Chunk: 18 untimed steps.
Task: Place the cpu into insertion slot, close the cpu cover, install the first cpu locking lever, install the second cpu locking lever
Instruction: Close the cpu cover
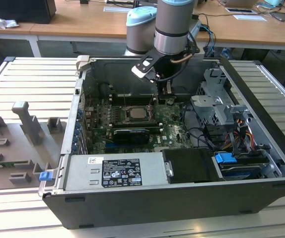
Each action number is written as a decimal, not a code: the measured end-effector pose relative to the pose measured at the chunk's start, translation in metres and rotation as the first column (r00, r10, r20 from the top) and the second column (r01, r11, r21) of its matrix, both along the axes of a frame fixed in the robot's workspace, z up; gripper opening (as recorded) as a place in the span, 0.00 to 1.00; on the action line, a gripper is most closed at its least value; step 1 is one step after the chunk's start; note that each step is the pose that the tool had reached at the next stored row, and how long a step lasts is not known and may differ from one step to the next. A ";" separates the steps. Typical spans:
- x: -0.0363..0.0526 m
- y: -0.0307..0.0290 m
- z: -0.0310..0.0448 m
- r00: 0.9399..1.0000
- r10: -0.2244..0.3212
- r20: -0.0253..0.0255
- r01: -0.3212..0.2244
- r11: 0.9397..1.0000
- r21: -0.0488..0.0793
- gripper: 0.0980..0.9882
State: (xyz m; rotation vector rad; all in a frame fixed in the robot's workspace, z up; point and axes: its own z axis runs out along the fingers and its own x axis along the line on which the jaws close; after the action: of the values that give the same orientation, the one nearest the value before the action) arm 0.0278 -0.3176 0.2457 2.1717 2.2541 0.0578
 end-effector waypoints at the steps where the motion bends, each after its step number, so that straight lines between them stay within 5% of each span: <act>1: -0.0017 0.0000 0.0000 1.000 0.000 0.000 0.000 1.000 0.000 0.01; 18: -0.0278 0.0000 -0.0003 1.000 0.000 0.000 0.000 1.000 0.000 0.01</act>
State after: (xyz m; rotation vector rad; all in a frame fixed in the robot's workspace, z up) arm 0.0000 -0.3176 0.2454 2.1716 2.2541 0.0575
